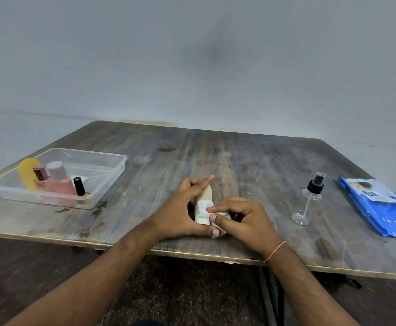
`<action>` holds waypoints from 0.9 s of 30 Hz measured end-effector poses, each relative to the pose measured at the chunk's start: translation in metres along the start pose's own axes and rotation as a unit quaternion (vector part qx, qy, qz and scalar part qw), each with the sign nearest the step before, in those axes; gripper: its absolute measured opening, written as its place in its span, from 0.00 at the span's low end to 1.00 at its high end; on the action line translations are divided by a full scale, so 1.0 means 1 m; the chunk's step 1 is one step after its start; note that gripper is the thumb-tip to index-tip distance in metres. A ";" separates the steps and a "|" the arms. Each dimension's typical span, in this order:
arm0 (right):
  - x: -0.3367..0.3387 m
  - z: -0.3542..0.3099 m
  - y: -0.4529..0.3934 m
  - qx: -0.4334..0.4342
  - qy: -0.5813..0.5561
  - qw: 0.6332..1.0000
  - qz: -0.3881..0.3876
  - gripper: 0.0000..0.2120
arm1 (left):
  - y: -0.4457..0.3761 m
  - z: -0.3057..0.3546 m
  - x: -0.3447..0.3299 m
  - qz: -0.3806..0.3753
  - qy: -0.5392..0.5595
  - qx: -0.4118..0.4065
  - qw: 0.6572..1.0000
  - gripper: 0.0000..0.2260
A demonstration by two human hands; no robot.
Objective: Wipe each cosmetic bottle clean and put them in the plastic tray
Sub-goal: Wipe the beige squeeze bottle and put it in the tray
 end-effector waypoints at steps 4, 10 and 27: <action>0.000 -0.002 0.002 0.014 0.018 1.000 -0.001 0.12 | 0.000 -0.002 0.001 0.022 0.004 -0.003 1.000 0.56; 0.000 -0.008 0.002 0.031 0.043 0.999 -0.002 0.09 | 0.001 0.002 0.005 0.033 -0.037 0.008 0.999 0.59; 0.019 -0.001 -0.002 0.027 0.084 0.983 0.162 0.11 | 0.007 0.023 0.002 -0.012 -0.066 -0.032 0.997 0.56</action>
Point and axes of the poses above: each hand's wrist, its own y-axis away from the middle knuckle, its own x-axis out of the back of the hand, z = x × y, the point moved 6 cm from there along -y, towards the middle knuckle, and after that the axes turned 12 degrees about z, right-handed, at the moved point
